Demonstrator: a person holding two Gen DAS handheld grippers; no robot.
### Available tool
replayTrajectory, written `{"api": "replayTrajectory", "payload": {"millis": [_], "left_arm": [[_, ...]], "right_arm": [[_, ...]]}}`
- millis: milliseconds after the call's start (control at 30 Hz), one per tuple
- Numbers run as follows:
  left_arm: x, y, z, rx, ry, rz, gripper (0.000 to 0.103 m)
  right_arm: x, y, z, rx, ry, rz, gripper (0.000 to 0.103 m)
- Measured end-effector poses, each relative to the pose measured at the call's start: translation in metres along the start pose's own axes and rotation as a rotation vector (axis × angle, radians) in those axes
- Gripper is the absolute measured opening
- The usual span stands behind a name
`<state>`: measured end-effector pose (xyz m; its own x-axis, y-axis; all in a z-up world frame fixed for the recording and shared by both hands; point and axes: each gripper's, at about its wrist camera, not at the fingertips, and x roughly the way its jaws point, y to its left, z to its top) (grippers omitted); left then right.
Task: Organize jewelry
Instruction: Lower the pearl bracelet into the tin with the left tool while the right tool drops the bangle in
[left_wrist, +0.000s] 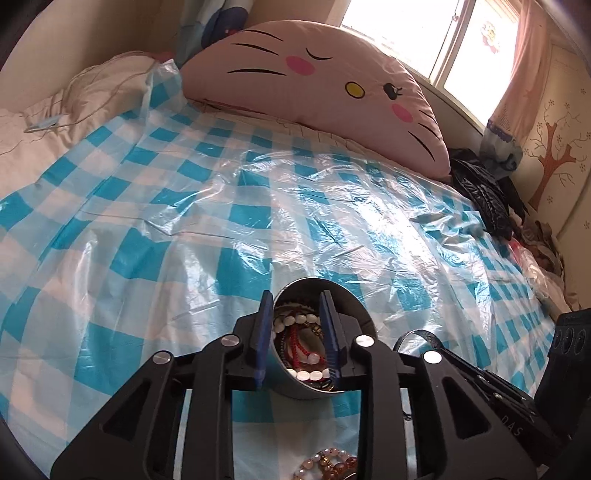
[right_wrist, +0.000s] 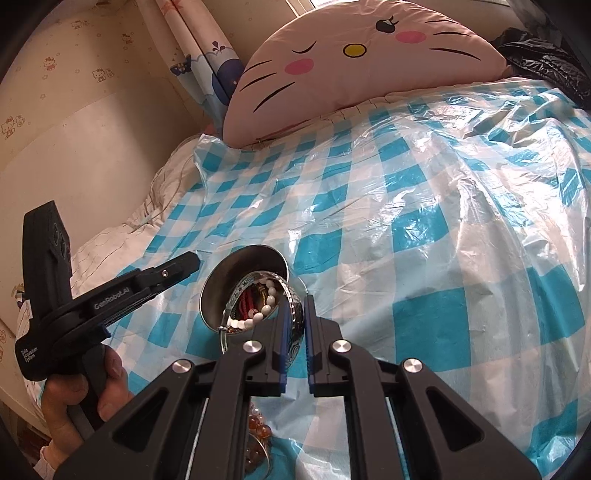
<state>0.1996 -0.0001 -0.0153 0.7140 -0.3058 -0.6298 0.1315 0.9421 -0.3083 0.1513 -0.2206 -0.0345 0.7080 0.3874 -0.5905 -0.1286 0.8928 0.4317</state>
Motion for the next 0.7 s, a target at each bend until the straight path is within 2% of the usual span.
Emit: {"api": "replayTrajectory", "payload": {"millis": [33,233,400,633,700], "left_arm": [[-0.006,0.005,-0.002,-0.009,-0.010,0.012,0.039],[-0.030,0.013,-0.022,-0.008,-0.026,0.117,0.058],[-0.033,0.005,-0.033,0.027,-0.007,0.154,0.061],[-0.036,-0.008,-0.039,0.095,-0.027,0.187,0.066],[-0.036,-0.009,-0.040,0.103,-0.027,0.192,0.066]], "right_arm": [[0.003,0.002,0.002,-0.007,0.002,0.000,0.009],[0.020,0.019,0.011,-0.040,0.011,0.004,0.009],[0.038,0.030,0.017,-0.056,0.018,0.001,0.009],[0.051,0.036,0.015,-0.070,0.024,-0.013,0.009],[0.054,0.036,0.014,-0.070,0.023,-0.022,0.013]]}}
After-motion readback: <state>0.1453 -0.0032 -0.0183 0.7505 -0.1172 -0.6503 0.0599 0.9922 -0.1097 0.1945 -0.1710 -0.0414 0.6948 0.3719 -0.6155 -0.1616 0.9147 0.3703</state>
